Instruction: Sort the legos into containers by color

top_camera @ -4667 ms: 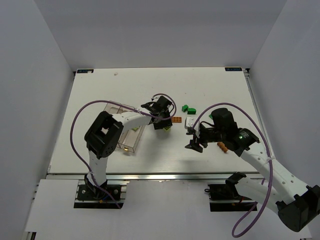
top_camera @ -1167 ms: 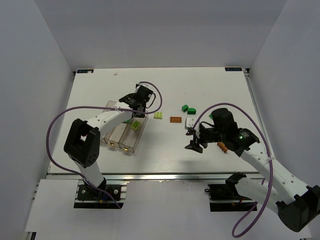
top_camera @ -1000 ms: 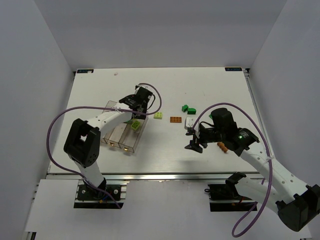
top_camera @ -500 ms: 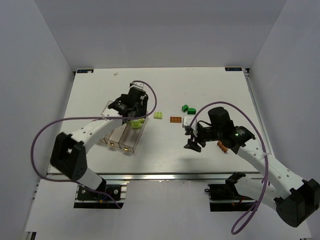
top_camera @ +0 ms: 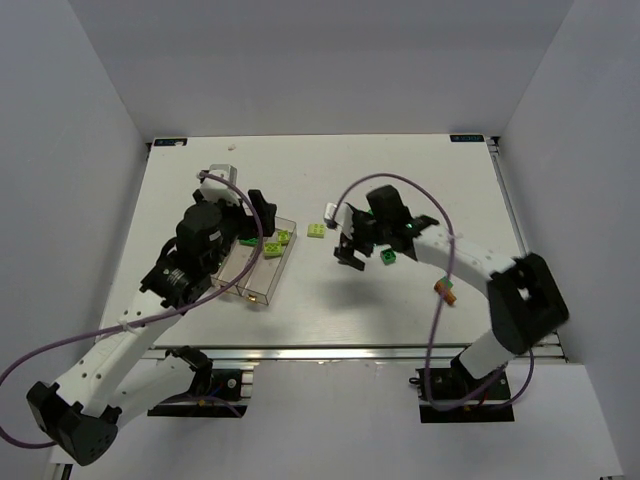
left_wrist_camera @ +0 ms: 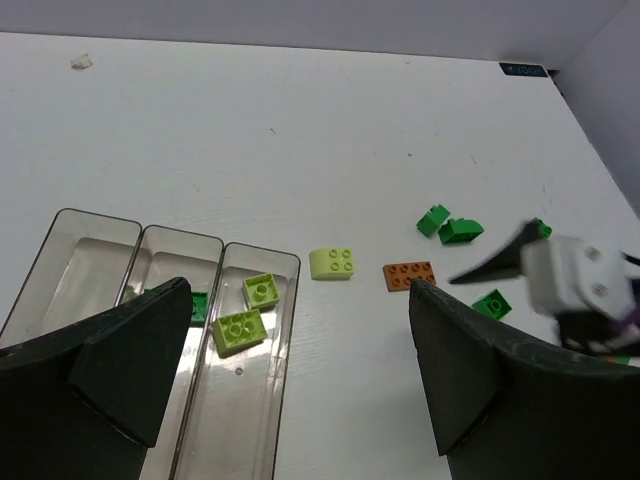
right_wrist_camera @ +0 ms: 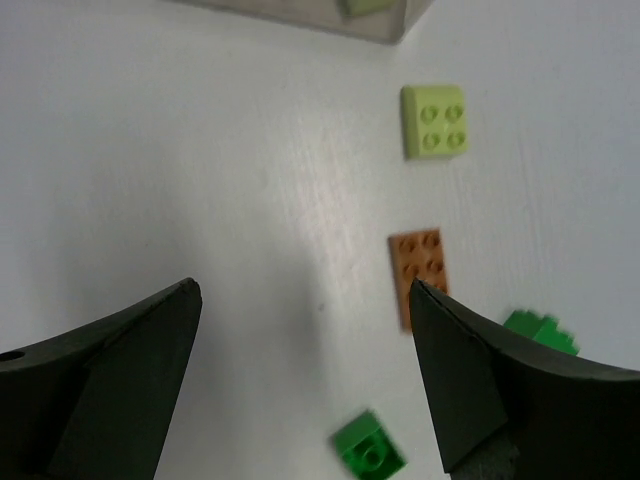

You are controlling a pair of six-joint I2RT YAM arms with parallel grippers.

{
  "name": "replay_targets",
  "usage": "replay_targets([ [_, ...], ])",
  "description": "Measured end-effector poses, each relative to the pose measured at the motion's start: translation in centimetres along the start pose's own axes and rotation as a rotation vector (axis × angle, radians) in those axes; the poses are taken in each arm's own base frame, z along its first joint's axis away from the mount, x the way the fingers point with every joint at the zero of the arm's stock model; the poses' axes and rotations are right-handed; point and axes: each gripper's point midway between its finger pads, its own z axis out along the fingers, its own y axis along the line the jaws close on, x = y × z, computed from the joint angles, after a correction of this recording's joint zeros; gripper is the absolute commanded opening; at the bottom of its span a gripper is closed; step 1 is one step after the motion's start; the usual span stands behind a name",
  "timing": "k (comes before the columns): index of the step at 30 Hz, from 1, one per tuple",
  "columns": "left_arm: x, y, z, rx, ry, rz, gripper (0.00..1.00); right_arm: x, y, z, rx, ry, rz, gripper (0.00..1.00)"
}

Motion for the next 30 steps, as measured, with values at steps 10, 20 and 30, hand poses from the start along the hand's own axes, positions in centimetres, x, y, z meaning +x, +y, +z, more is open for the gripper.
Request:
replay_targets([
  [10,2.9,-0.2,1.9,0.008,0.08,0.031,0.98,-1.5,-7.1,10.1,-0.088,0.049,-0.072,0.89],
  [20,2.6,-0.3,1.8,0.017,0.064,0.031,0.98,0.1,-6.5,11.1,-0.116,0.077,-0.065,0.89],
  [30,2.2,-0.4,1.5,0.023,0.044,0.034,0.98,-0.3,-7.4,12.0,-0.088,0.062,-0.061,0.89],
])
